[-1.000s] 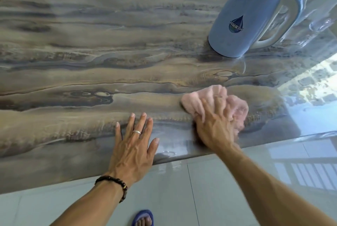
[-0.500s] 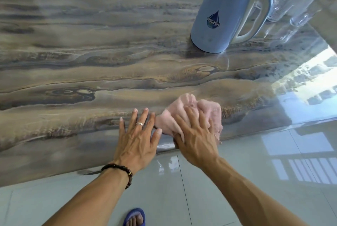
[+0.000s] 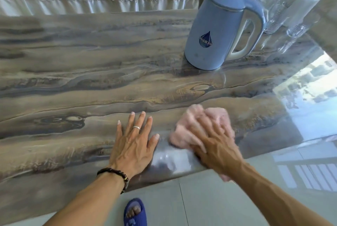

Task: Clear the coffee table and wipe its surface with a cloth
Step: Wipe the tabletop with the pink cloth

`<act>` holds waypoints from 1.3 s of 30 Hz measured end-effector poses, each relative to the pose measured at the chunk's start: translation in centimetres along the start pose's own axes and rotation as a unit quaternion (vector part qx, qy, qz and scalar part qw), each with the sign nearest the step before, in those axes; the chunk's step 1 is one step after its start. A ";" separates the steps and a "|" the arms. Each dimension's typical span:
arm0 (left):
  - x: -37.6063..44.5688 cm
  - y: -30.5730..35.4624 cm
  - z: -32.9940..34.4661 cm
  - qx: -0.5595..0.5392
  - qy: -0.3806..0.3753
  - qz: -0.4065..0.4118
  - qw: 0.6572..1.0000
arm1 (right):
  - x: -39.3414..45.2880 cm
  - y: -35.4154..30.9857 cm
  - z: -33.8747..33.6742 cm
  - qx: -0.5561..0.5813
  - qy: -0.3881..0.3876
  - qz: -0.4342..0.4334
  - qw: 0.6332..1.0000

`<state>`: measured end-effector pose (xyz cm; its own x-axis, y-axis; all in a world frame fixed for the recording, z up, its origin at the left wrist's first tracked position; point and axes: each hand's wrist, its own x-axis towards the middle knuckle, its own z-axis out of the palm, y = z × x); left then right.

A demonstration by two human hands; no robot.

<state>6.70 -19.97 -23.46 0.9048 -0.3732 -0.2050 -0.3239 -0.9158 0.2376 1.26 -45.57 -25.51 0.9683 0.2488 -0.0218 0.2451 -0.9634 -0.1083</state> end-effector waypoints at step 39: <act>21.3 -8.6 -6.3 0.014 0.028 -0.077 0.997 | 31.8 0.7 0.2 0.061 0.005 0.072 0.995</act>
<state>30.53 -19.08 -23.95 0.9580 -0.2196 -0.1844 -0.1867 -0.9657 0.1802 32.18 -38.31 -26.51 0.9936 0.1067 -0.0363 0.0958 -0.9695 -0.2255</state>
